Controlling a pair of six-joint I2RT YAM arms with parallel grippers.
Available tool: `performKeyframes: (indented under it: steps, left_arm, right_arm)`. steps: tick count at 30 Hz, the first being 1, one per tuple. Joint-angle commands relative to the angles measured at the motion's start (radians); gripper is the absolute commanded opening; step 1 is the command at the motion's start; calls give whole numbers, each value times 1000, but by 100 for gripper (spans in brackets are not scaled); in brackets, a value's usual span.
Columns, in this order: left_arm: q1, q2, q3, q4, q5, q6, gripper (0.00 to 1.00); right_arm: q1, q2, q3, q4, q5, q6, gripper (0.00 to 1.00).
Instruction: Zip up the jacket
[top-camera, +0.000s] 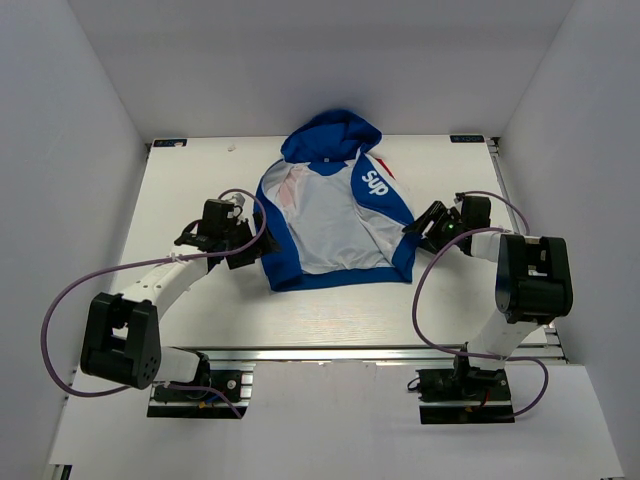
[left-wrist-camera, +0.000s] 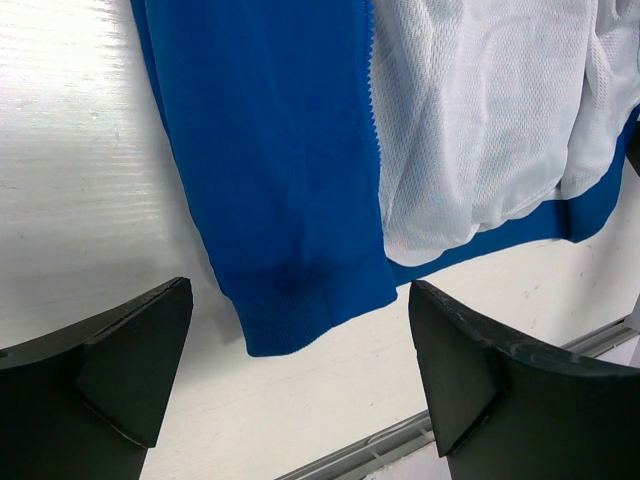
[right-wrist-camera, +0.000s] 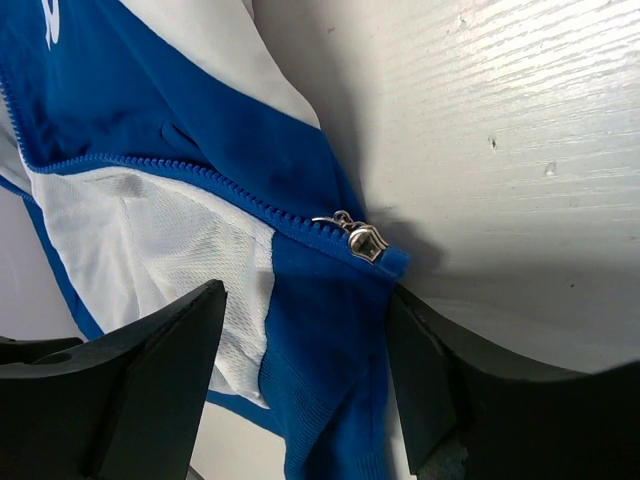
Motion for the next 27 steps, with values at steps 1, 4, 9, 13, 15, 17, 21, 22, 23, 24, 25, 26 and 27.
performKeyframes:
  steps: [1, 4, 9, 13, 15, 17, 21, 22, 23, 24, 25, 26, 27]
  left_arm:
    - [-5, -8, 36, -6, 16, -5, 98]
    - [-6, -13, 36, -5, 19, -5, 98]
    - [-6, -13, 35, -2, 22, -5, 98]
    - [-6, -13, 21, -6, 22, -5, 98]
    - [-6, -14, 18, -3, 24, -5, 98]
    - [-6, -14, 15, -2, 24, -7, 98]
    - [-6, -16, 16, 3, 27, -5, 98]
    - [-6, -16, 16, 3, 27, -5, 98]
    - [-6, -17, 16, 6, 30, -5, 98]
    - [-6, -17, 15, 6, 32, -5, 98]
    - [-6, -19, 15, 6, 33, -5, 98]
    - [-6, -22, 12, 6, 35, -5, 98]
    - [-6, -23, 10, 11, 35, -5, 98]
  right_arm:
    - [-8, -15, -9, 70, -1, 21, 69]
    - [-9, -35, 9, 31, 18, -1, 66]
    - [-9, -69, 19, -5, 47, -25, 63]
    - [-9, -88, 34, -39, 70, -54, 56]
    - [-9, -92, 49, -56, 73, -66, 51]
    - [-9, -89, 55, -53, 47, -77, 38]
    - [-9, -79, 57, -35, 1, -83, 6]
    - [-9, -79, 54, -30, -5, -83, 0]
    - [-9, -81, 55, -32, -18, -99, 0]
    - [-8, -84, 58, -39, -16, -106, 0]
    - [-8, -93, 59, -45, -21, -116, 0]
    - [-6, -104, 60, -64, -27, -146, 0]
    - [-2, -116, 71, -82, -25, -165, 0]
